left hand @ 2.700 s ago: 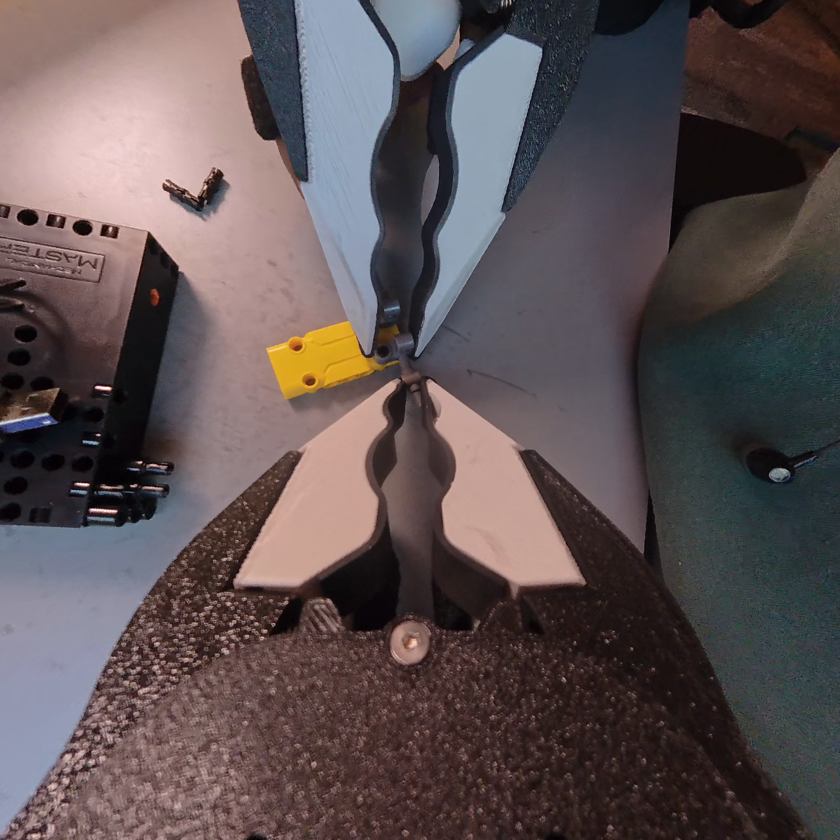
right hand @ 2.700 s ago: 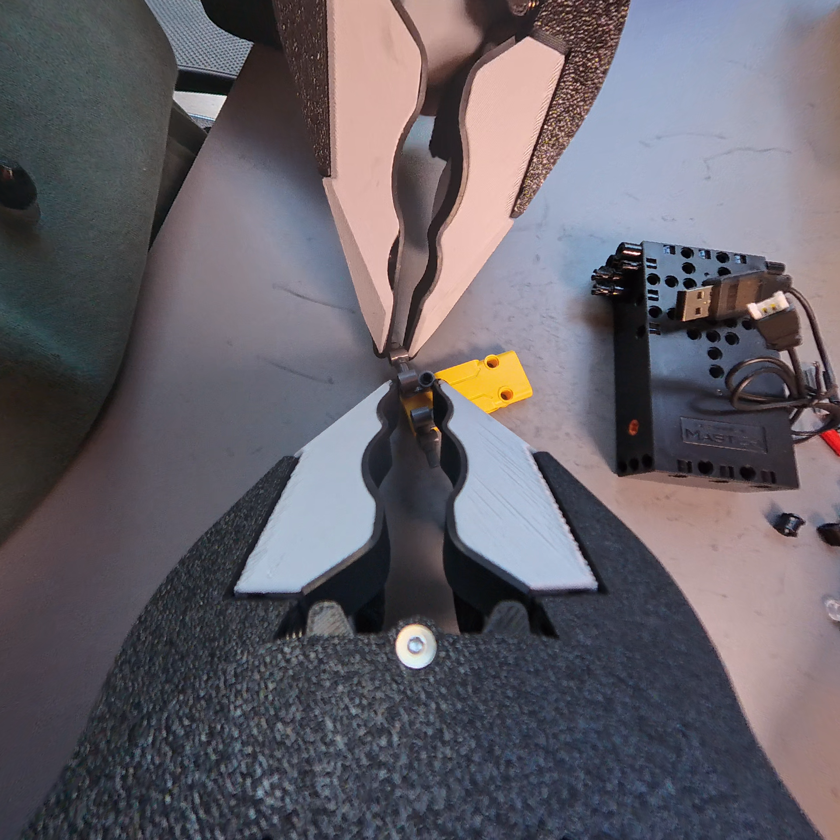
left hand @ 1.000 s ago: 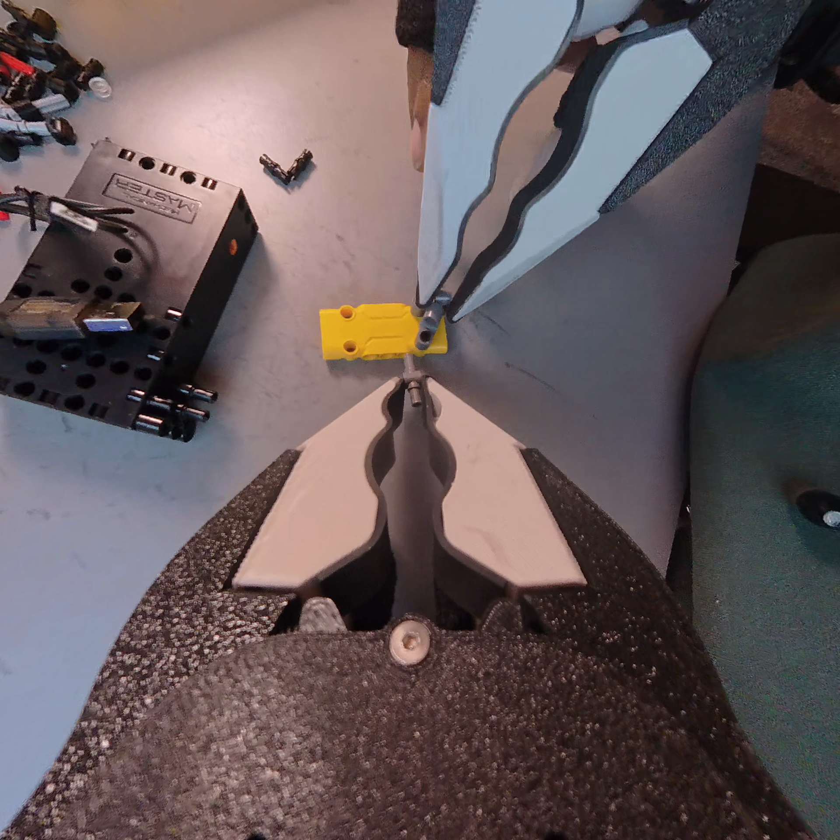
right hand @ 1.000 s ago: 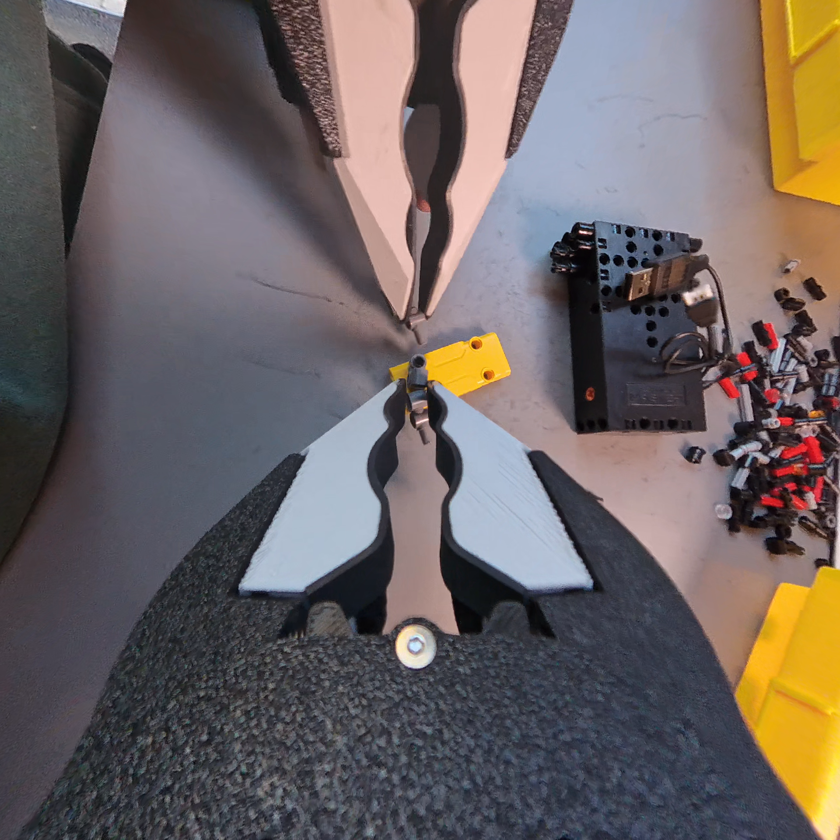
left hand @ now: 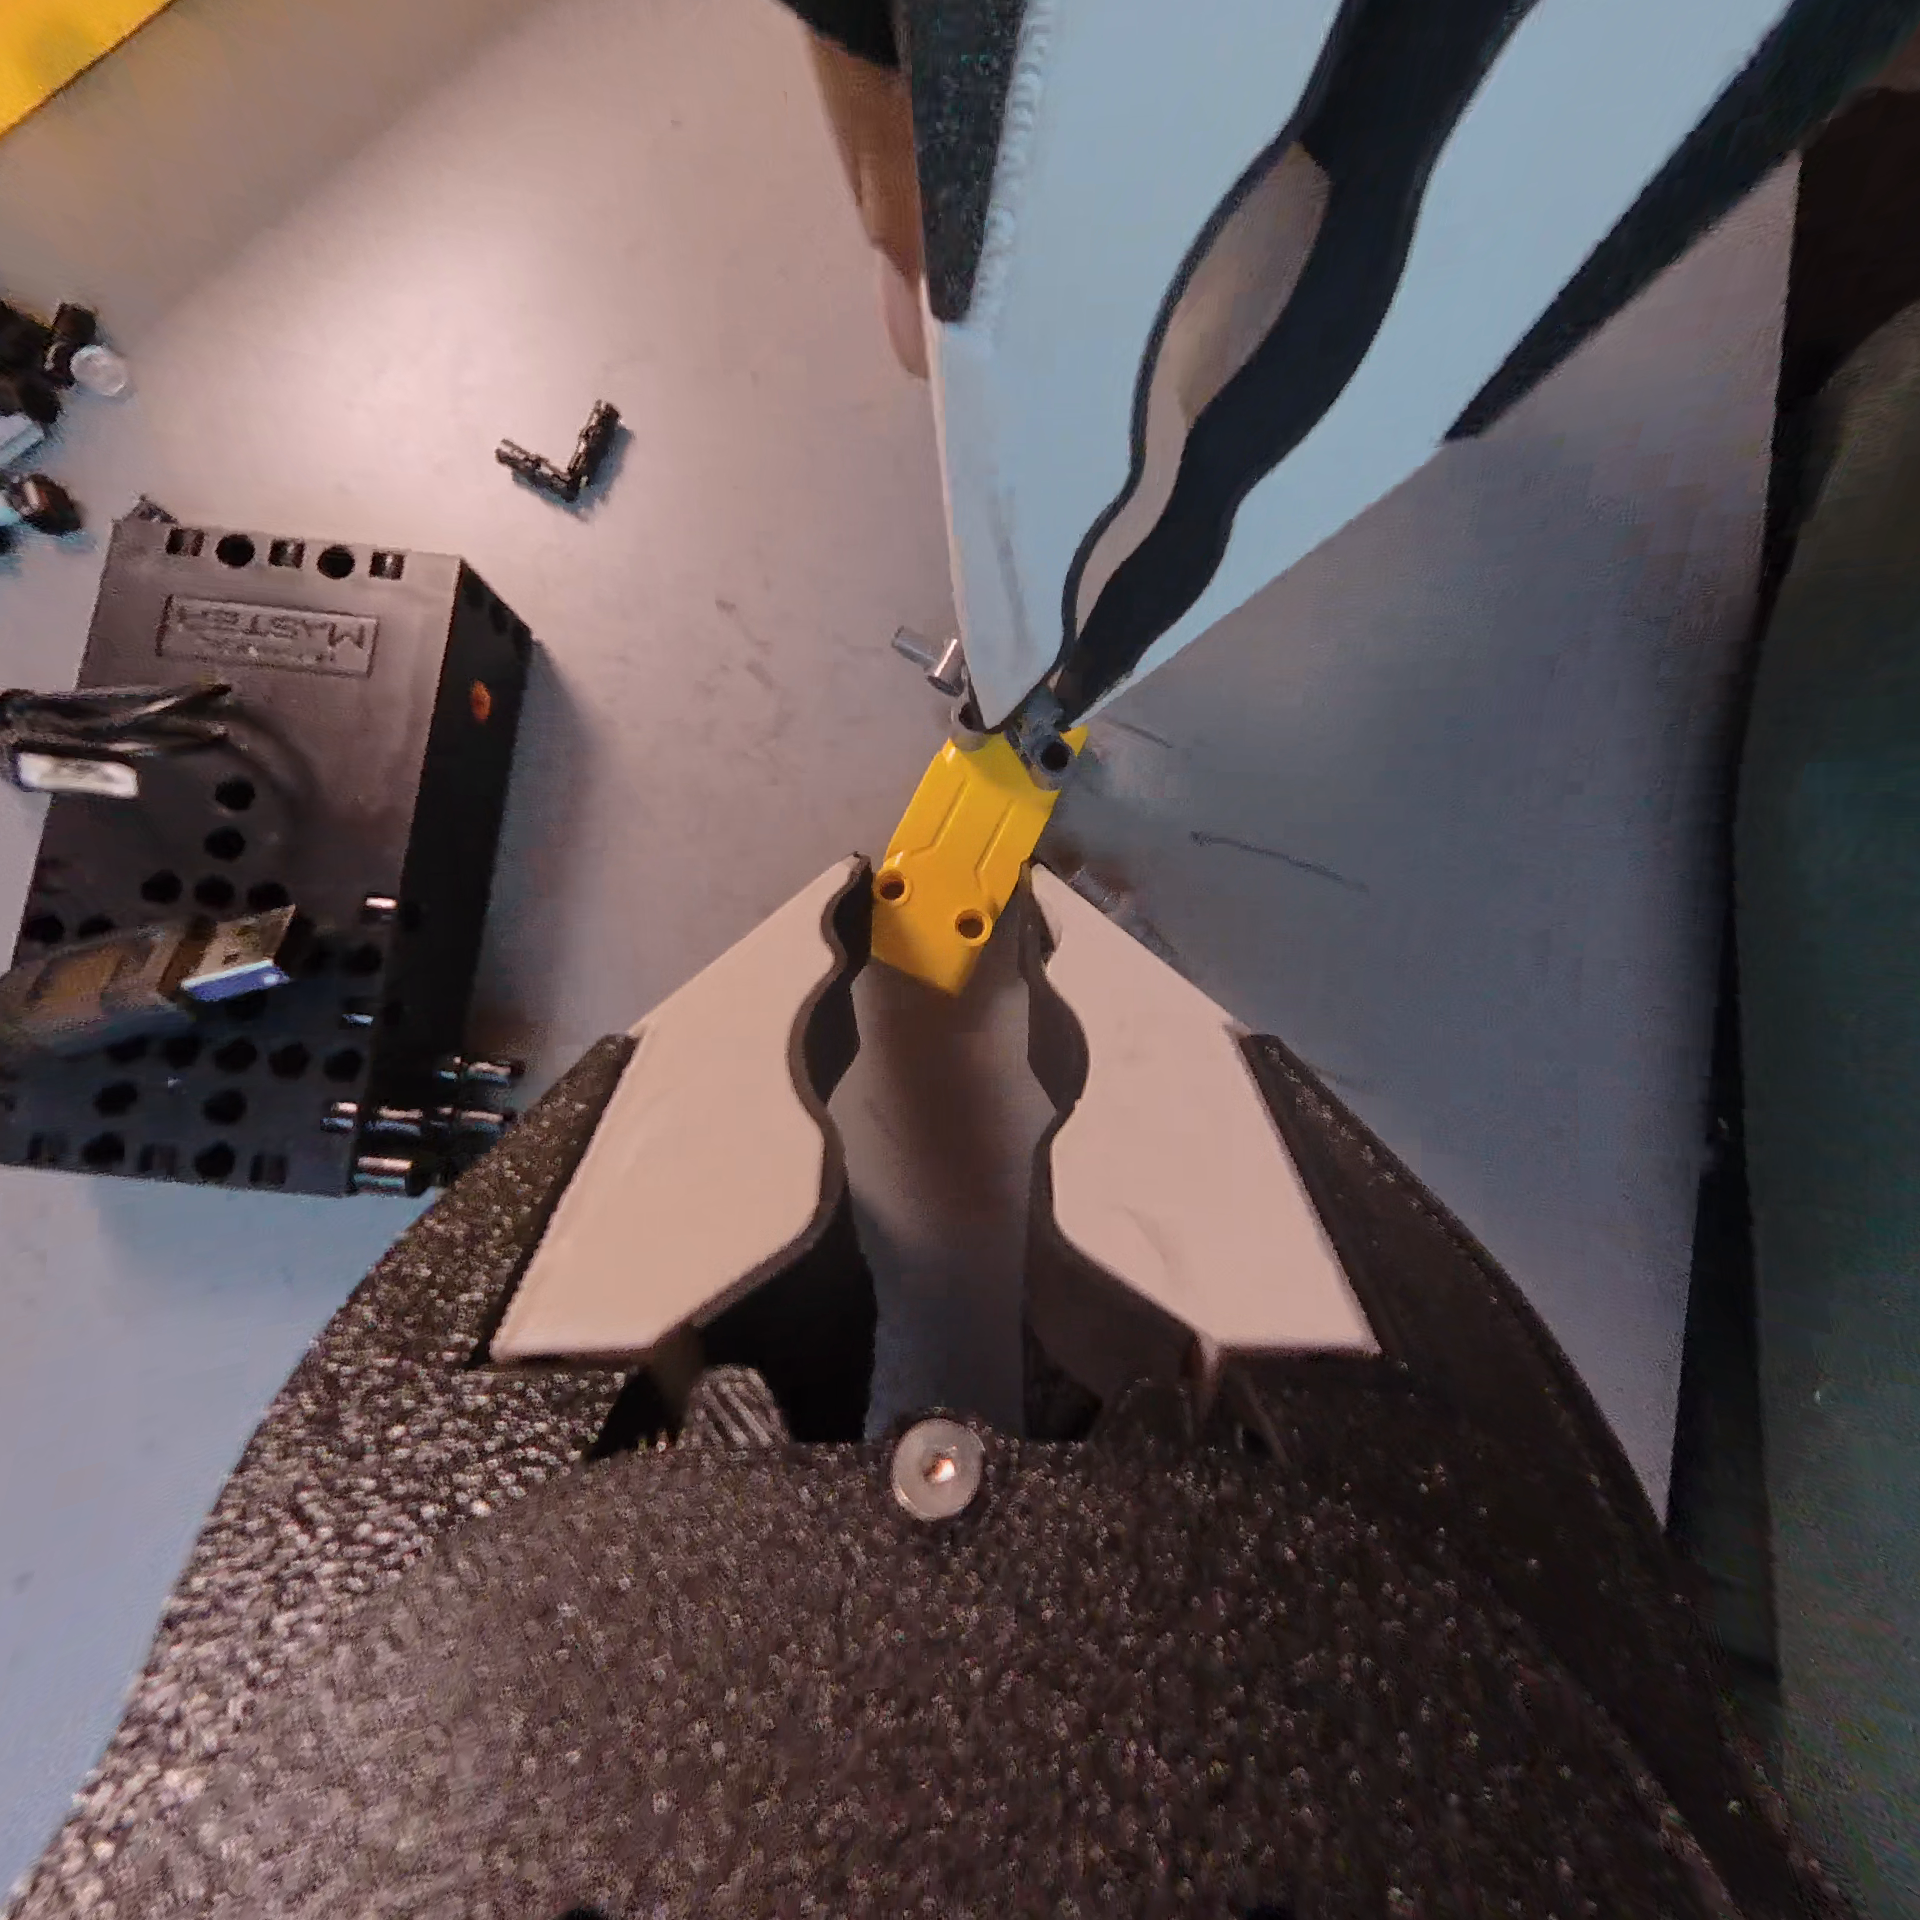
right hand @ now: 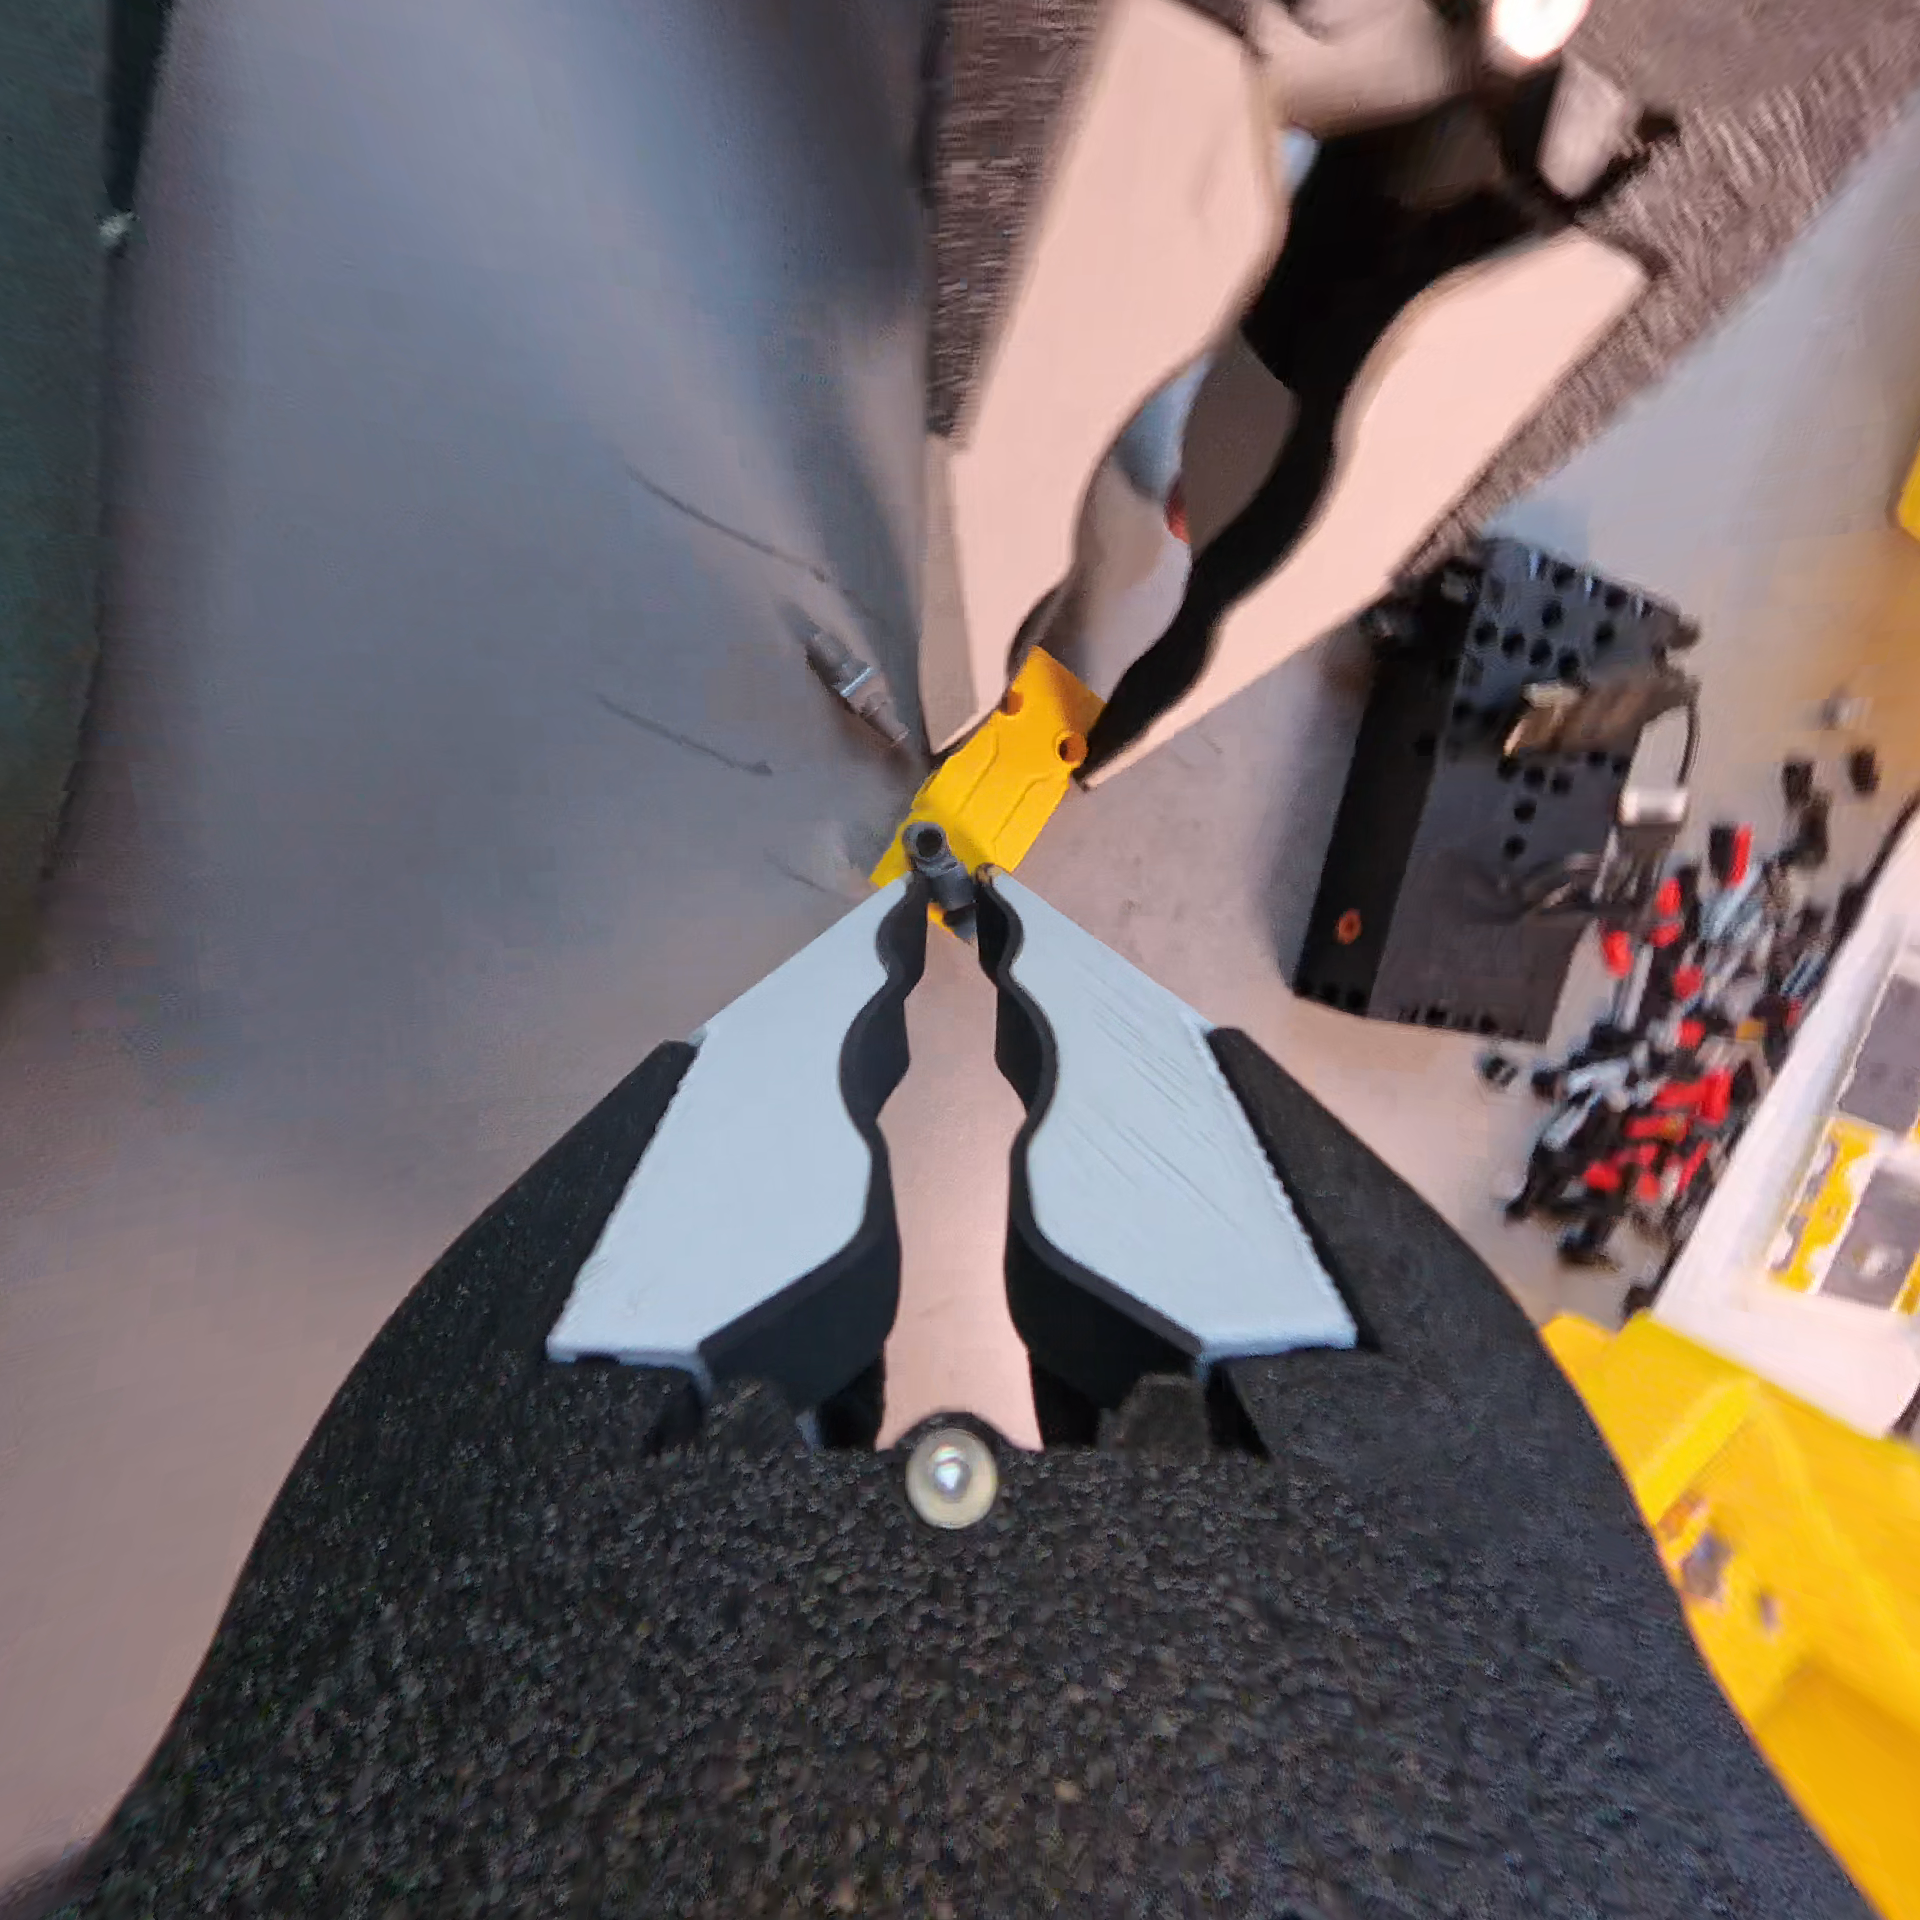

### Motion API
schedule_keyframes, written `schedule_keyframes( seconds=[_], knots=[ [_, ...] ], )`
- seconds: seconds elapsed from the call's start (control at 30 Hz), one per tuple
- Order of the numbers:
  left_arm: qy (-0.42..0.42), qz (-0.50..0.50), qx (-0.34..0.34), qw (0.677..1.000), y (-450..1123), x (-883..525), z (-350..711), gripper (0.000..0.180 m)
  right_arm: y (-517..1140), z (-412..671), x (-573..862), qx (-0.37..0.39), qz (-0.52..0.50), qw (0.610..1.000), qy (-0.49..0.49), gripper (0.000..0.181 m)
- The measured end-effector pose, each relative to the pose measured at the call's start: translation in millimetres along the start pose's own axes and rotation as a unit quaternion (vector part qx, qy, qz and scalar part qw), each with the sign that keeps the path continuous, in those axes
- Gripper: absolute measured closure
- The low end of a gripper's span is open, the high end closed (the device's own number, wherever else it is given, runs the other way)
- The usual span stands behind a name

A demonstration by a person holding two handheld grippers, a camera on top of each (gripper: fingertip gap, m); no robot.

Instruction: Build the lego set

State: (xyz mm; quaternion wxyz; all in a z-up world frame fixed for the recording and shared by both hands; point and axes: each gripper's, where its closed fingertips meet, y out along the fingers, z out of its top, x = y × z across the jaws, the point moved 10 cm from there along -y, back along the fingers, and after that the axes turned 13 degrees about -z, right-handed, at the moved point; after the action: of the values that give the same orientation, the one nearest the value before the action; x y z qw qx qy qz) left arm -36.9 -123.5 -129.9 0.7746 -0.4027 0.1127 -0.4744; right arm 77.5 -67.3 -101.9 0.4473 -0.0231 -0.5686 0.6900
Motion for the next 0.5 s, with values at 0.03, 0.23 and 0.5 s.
schedule_keyframes(
  seconds=[0.03, 0.23, 0.5],
  knots=[
    [-0.012, 0.018, -0.001, 1.000, 0, 4, 0, 0.152, 0, 3, -2, -0.022, -0.015, 0.999, 0.046, 0.174],
    [-0.057, 0.078, 0.016, 0.995, 3, 17, -2, 0.153, -5, 4, -14, -0.031, -0.075, 0.982, 0.172, 0.174],
    [-0.085, 0.103, 0.029, 0.991, 5, 26, -3, 0.153, -7, 1, -19, -0.012, -0.076, 0.981, 0.180, 0.174]
  ],
)
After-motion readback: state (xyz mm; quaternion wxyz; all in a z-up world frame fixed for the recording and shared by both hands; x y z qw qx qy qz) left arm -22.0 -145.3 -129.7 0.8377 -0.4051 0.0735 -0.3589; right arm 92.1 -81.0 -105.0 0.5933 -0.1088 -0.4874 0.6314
